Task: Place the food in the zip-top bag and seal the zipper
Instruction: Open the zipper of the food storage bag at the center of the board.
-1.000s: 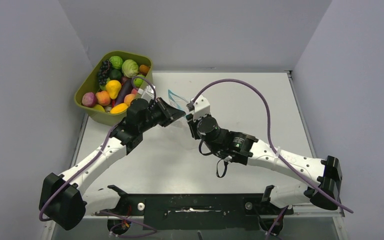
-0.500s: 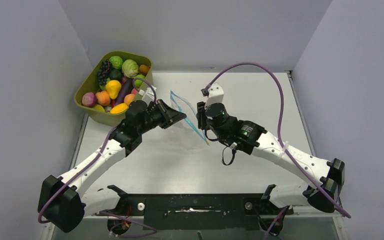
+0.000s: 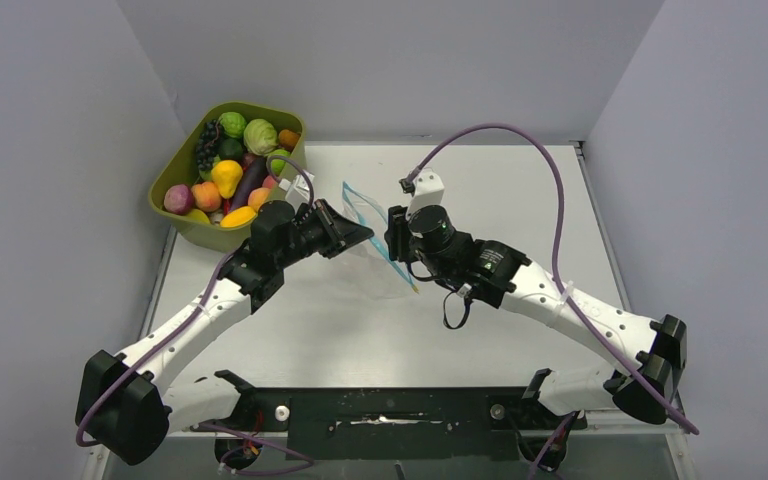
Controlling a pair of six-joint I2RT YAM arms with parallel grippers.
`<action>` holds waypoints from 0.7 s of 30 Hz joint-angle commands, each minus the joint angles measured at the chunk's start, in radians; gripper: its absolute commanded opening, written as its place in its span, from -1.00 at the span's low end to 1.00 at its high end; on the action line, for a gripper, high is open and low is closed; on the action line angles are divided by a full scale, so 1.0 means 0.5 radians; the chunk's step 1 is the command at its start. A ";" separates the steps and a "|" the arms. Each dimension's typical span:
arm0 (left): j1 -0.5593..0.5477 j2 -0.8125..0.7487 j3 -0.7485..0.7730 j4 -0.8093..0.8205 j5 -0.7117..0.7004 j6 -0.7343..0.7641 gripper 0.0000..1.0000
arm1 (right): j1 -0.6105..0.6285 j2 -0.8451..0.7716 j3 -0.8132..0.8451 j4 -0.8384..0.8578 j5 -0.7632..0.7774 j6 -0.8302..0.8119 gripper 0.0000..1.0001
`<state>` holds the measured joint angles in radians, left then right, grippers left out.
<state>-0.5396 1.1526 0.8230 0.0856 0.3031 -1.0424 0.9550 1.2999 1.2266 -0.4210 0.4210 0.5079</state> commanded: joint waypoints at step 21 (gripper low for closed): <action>0.215 -0.113 -0.156 0.213 0.719 -0.018 -1.00 | -0.474 -0.220 -0.126 -0.130 0.233 -0.040 -0.94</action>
<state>-0.4465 1.1130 0.7849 0.1127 0.5323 -1.0363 0.7631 1.3033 1.1923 -0.4789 0.4957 0.4870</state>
